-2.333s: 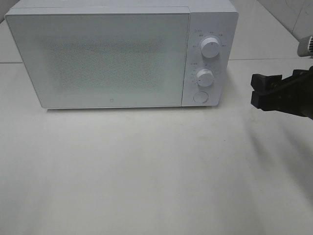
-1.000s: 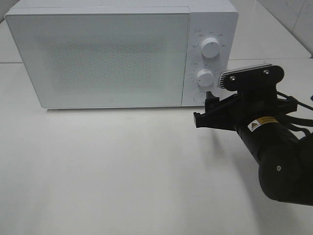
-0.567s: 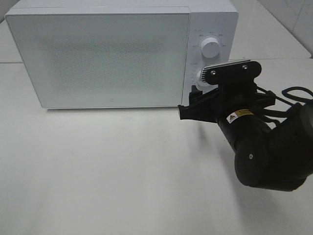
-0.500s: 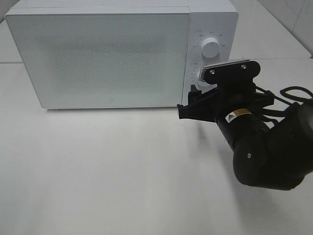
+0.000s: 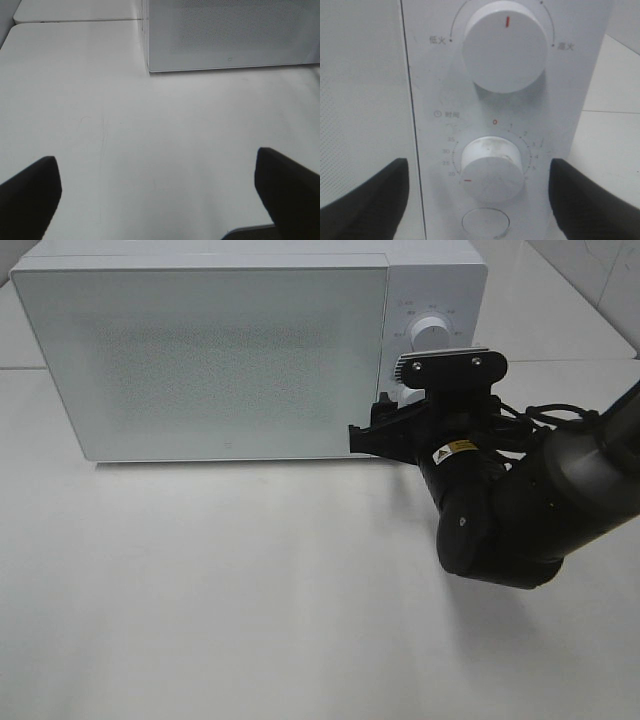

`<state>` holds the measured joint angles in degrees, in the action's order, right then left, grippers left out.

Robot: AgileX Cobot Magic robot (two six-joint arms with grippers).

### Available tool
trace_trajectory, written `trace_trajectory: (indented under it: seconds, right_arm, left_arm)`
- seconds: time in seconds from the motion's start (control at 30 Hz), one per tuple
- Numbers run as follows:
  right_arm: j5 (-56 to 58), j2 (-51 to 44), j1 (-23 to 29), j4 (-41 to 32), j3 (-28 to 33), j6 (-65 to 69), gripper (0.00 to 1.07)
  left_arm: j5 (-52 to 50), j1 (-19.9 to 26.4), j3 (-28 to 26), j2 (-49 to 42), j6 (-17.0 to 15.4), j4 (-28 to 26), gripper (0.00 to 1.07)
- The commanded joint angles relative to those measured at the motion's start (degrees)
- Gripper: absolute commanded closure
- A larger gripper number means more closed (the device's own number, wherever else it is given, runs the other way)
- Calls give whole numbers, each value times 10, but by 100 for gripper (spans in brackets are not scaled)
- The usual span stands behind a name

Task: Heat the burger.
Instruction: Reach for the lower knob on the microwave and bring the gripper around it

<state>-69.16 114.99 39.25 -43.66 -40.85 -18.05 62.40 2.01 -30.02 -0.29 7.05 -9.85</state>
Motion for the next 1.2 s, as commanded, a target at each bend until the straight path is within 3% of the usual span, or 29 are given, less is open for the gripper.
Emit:
trace_trajectory:
  seconds: [0.03, 0.33, 1.2]
  right_arm:
    - [-49, 3, -6, 4, -10, 2, 33]
    - [-45, 36, -12, -2, -47, 2, 33]
    - [-49, 49, -38, 11, -58, 28, 34]
  left_arm:
    - [-9, -1, 2, -13, -1, -4, 7]
    - [-9, -1, 2, -13, -1, -4, 7]
    - [-9, -1, 2, -13, -1, -4, 7]
